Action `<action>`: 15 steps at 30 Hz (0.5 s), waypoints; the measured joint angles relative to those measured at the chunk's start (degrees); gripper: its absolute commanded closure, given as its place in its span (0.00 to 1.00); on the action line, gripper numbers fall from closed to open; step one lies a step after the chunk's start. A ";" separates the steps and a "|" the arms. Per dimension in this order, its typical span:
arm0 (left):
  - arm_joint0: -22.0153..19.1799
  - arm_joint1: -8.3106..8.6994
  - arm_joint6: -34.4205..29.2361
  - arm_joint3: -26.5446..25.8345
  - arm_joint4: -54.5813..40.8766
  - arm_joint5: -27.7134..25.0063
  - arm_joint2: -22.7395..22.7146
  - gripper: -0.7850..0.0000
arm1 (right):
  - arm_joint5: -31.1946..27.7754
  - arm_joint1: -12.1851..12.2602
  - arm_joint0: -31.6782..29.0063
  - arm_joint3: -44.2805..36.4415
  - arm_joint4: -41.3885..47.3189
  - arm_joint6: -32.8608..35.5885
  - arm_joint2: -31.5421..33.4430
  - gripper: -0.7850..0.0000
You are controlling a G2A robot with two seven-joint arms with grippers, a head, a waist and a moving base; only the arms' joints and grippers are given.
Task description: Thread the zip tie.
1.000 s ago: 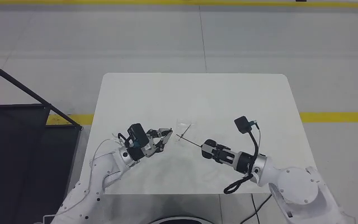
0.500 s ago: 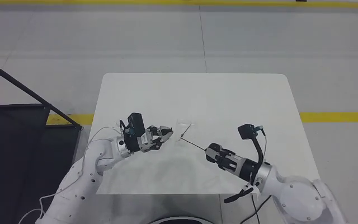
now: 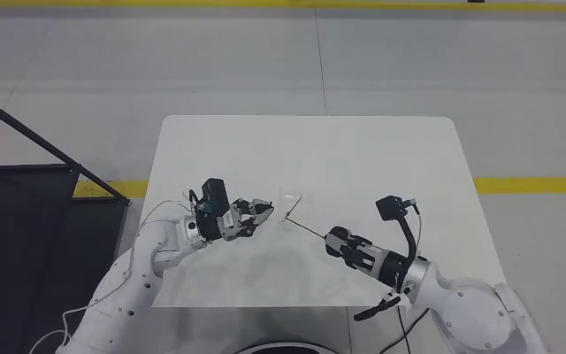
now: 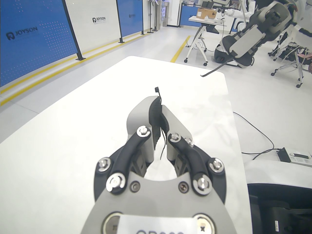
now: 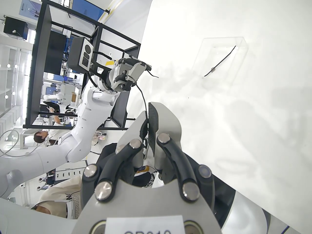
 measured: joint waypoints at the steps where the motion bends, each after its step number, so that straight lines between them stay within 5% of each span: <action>1: 0.00 0.00 0.00 0.00 0.00 0.00 0.00 1.00 | 0.00 0.00 0.00 0.00 0.00 0.00 0.00 1.00; 7: 0.49 -0.07 -0.58 -1.07 -0.16 1.19 0.36 1.00 | 0.40 -0.06 -0.54 0.53 0.45 -0.21 -0.69 1.00; 15: 1.24 -0.15 1.68 -2.30 2.10 3.22 0.85 1.00 | 9.47 -0.85 1.66 1.43 13.00 1.35 -2.17 1.00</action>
